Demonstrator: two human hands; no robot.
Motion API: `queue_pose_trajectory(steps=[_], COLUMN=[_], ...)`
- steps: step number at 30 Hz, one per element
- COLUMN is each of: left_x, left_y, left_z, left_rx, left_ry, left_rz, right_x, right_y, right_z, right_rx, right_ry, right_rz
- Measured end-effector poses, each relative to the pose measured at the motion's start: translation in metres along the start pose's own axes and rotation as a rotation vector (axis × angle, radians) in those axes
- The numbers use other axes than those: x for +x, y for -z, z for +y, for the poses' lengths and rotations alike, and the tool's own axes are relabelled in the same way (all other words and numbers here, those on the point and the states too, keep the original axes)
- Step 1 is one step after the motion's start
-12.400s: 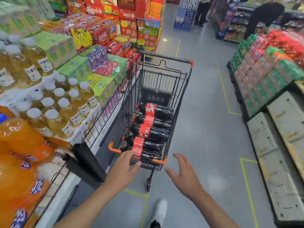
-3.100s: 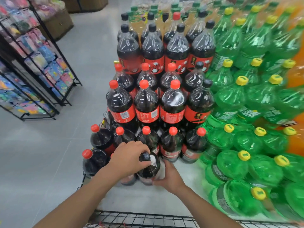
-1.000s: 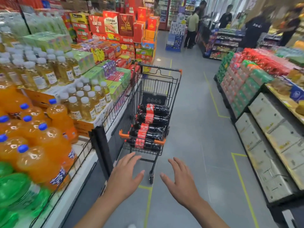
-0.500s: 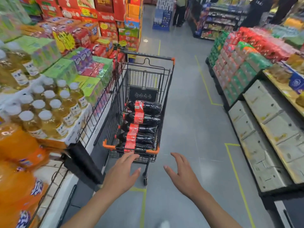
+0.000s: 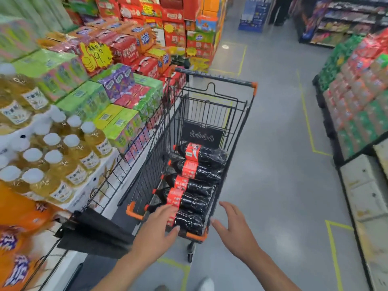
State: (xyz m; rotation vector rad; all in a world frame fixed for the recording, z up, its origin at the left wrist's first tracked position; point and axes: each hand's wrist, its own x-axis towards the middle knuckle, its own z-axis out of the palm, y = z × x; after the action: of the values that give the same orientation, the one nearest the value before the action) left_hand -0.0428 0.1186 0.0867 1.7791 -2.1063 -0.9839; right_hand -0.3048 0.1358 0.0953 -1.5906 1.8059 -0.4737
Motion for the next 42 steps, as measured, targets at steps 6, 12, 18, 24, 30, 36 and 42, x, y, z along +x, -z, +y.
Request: queue_pose_trajectory(steps=[6, 12, 18, 24, 30, 36, 42], left_x=[0.035, 0.092, 0.169, 0.240, 0.323, 0.424, 0.509], left_y=[0.009, 0.018, 0.035, 0.050, 0.047, 0.028, -0.028], left_z=[-0.013, -0.034, -0.039, -0.036, -0.041, -0.048, -0.085], left_rx=[-0.064, -0.142, -0.180, -0.255, -0.407, -0.671, -1.011], left_ry=[0.126, 0.203, 0.230, 0.281, 0.469, 0.734, 0.999], left_rz=[0.012, -0.026, -0.072, -0.063, -0.093, -0.041, 0.009], right_x=[0.081, 0.151, 0.212, 0.275, 0.352, 0.424, 0.468], right_y=[0.009, 0.012, 0.025, 0.033, 0.030, 0.021, 0.012], right_z=[-0.004, -0.017, -0.024, -0.025, -0.008, 0.020, 0.045], right_rx=[-0.031, -0.073, -0.128, -0.165, -0.214, -0.266, -0.322], right_ry=[0.043, 0.050, 0.036, 0.036, 0.032, 0.002, 0.006], right_rz=[-0.083, -0.144, -0.157, -0.208, -0.327, -0.408, -0.444])
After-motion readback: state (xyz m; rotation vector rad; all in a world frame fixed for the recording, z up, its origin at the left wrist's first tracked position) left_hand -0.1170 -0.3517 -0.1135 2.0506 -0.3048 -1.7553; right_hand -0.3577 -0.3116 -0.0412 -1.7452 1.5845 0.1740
